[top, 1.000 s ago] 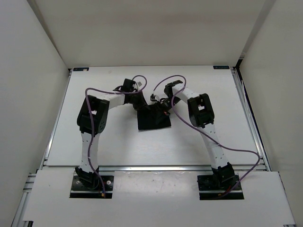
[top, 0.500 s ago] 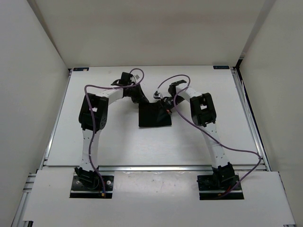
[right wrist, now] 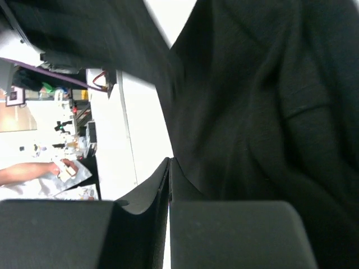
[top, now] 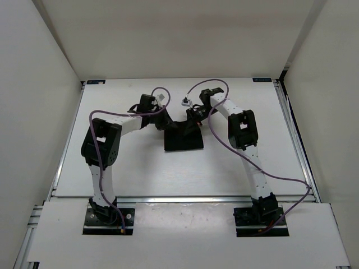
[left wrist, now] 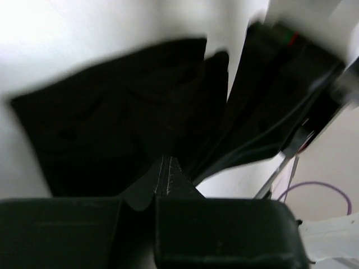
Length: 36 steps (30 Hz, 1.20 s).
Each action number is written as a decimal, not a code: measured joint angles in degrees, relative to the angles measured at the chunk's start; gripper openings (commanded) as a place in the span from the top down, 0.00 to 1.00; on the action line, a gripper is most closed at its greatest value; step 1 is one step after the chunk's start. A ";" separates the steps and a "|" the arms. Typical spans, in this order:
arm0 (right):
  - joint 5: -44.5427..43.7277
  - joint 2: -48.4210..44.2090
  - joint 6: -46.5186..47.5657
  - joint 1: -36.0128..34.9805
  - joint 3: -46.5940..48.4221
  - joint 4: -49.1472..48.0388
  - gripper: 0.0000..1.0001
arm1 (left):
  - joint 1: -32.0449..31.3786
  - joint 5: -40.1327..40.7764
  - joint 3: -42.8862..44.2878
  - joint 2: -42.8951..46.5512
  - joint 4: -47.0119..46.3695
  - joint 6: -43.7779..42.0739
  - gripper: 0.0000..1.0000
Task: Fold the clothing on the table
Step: Fold the skirt
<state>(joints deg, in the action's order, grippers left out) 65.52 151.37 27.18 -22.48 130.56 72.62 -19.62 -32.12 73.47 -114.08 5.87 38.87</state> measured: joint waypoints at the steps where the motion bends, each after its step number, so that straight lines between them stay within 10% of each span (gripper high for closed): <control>1: -0.31 0.20 -0.57 0.11 0.46 -0.52 1.00 | -0.98 -0.11 -1.20 0.00 -0.83 0.42 1.00; 36: -4.39 -3.32 -4.07 2.27 2.14 -5.62 1.00 | -0.09 1.36 1.62 -2.60 -8.52 4.39 1.00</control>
<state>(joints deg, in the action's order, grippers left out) 61.12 148.05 23.11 -20.21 132.70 67.00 -19.70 -30.76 75.09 -116.68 -2.66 43.27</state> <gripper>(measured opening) 0.002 0.019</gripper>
